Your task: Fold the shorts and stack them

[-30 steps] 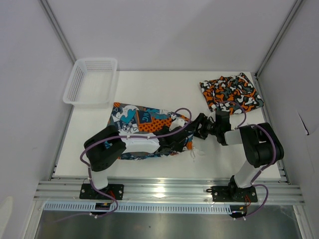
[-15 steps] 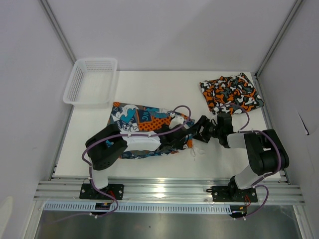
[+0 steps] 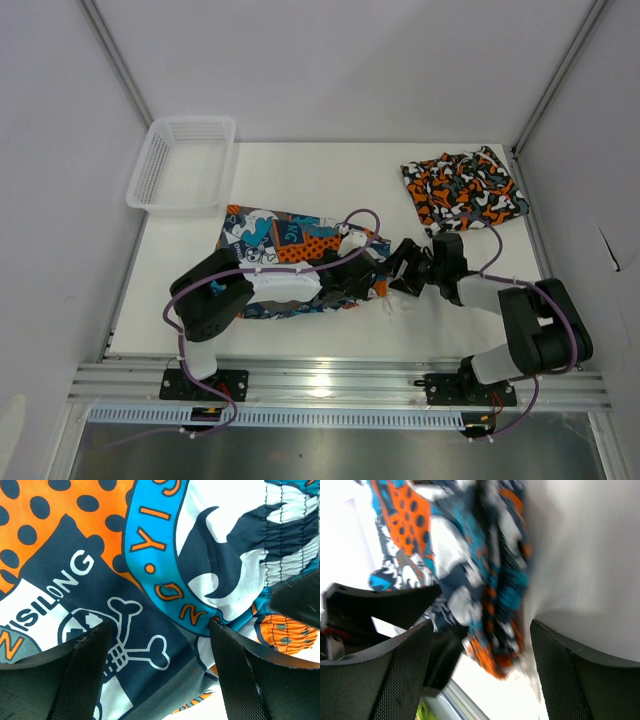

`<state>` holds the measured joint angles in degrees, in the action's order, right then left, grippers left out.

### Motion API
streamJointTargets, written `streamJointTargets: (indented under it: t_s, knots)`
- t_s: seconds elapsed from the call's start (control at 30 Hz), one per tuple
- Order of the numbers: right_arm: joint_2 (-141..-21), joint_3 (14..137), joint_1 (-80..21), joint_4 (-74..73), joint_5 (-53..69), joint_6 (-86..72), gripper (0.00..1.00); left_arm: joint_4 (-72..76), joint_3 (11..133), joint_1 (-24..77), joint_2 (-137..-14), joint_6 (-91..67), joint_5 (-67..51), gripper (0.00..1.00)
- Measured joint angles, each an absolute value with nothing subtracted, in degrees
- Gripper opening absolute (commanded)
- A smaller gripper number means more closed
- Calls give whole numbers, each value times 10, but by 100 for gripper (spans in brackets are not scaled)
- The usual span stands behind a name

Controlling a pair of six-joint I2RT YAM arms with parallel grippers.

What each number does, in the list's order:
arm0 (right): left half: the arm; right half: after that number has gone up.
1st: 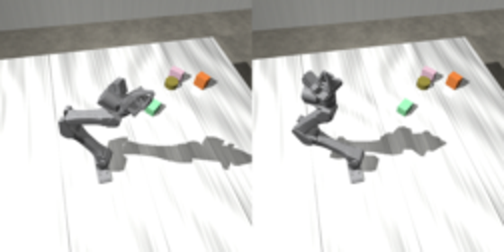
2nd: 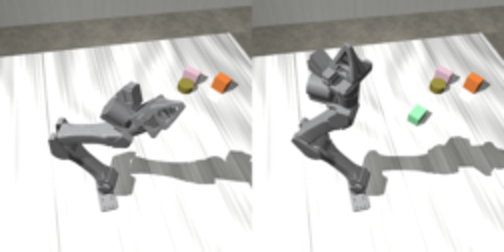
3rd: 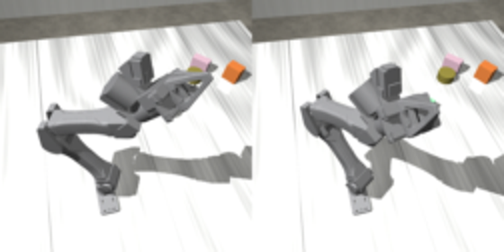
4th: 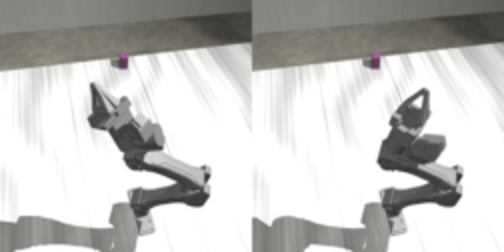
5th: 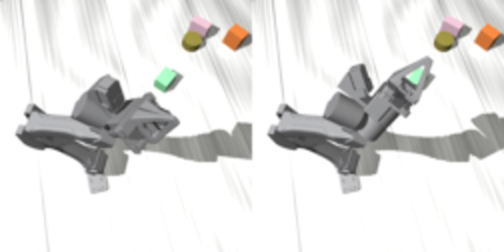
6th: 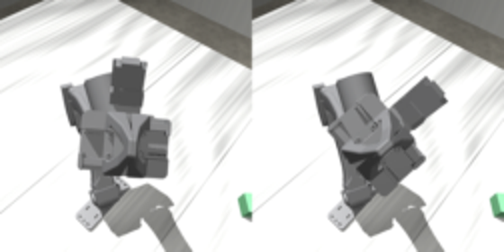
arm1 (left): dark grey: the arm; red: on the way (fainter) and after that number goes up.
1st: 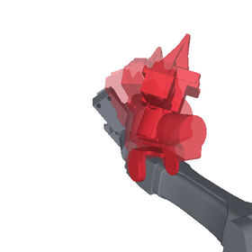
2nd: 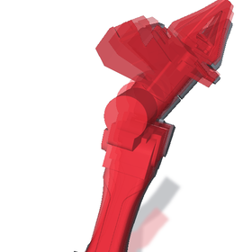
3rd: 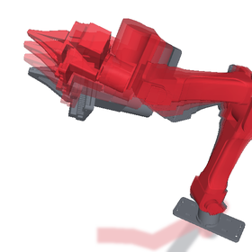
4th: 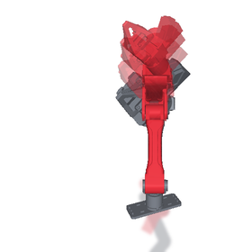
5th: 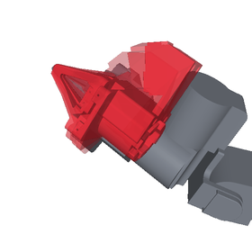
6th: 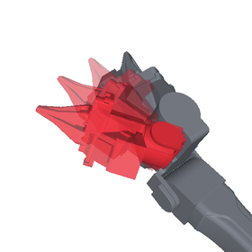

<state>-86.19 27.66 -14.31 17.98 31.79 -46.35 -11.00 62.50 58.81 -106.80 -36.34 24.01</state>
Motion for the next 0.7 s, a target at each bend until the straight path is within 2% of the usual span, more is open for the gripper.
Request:
streamJointTargets:
  t_s: [0.1, 0.2, 0.37, 0.7]
  knots:
    - [-803, 258, -144, 118, 286, -461, 82, -111, 625, 587, -1067, -366, 238, 82]
    - [-741, 238, -144, 64, 266, -467, 88, -112, 625, 587, -1067, -370, 239, 82]
    - [-649, 183, -144, 19, 264, -504, 90, -112, 625, 586, -1066, -377, 239, 82]
    - [-603, 132, -156, 44, 274, -599, 90, -107, 606, 589, -1050, -408, 236, 82]
